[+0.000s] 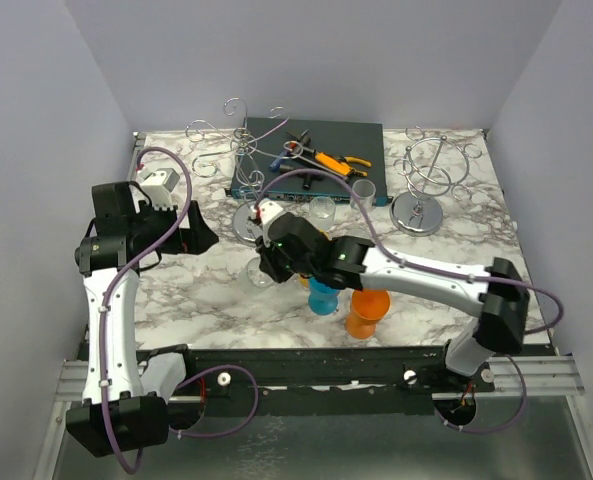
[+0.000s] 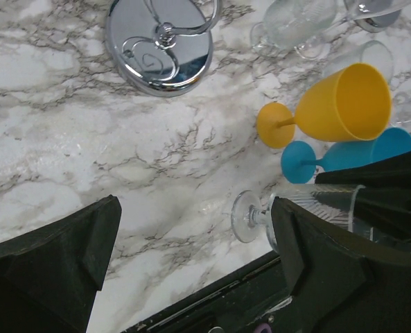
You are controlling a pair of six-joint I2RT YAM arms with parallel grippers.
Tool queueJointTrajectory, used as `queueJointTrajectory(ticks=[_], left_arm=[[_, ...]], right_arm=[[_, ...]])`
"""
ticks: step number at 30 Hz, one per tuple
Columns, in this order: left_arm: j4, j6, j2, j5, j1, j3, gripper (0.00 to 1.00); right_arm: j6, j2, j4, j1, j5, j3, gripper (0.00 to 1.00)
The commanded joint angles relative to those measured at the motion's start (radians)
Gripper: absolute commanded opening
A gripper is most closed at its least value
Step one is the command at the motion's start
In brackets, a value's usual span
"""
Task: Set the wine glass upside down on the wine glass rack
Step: Pick up the wine glass at the center of the board.
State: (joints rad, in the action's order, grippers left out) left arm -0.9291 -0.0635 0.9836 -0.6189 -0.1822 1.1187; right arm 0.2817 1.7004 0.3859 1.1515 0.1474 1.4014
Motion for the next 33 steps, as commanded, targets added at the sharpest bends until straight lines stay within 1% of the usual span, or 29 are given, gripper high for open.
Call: queueJointTrajectory(ticks=[1,4,8,12,19,21,22,25,29,33], left_arm=[[-0.052,-0.040,-0.040,-0.178,-0.007,0.057,0.99],[-0.071,-0.063,-0.050,-0.239,-0.006,0.077,0.99],[-0.107,-0.112,-0.063,-0.328,-0.007,0.087,0.95],[-0.156,-0.172,-0.073,-0.380,-0.006,0.104,0.92],[-0.249,-0.257,-0.039,-0.390,-0.006,0.142,0.89],[-0.242,-0.265,-0.036,-0.393,-0.007,0.126,0.83],[-0.230,-0.264,-0.037,-0.398,-0.007,0.113,0.79],[-0.169,-0.242,-0.042,-0.391,-0.007,0.086,0.72],[-0.090,-0.198,-0.050,-0.366,-0.006,0.080,0.73],[-0.057,-0.188,-0.050,-0.393,-0.006,0.088,0.76]], right_arm=[[-0.019,-0.187,-0.217,-0.001,0.135,-0.086,0.00],[-0.033,-0.270,-0.321,0.000,0.173,-0.147,0.00],[-0.048,-0.337,-0.490,-0.001,0.176,-0.207,0.00],[-0.053,-0.337,-0.568,-0.001,0.195,-0.194,0.00],[-0.055,-0.326,-0.661,0.000,0.216,-0.185,0.01],[-0.048,-0.324,-0.673,-0.001,0.192,-0.182,0.00],[-0.040,-0.322,-0.675,0.000,0.181,-0.180,0.01],[-0.013,-0.324,-0.688,0.000,0.147,-0.187,0.00],[0.016,-0.322,-0.695,0.001,0.103,-0.191,0.01],[0.037,-0.303,-0.700,-0.001,0.073,-0.187,0.01]])
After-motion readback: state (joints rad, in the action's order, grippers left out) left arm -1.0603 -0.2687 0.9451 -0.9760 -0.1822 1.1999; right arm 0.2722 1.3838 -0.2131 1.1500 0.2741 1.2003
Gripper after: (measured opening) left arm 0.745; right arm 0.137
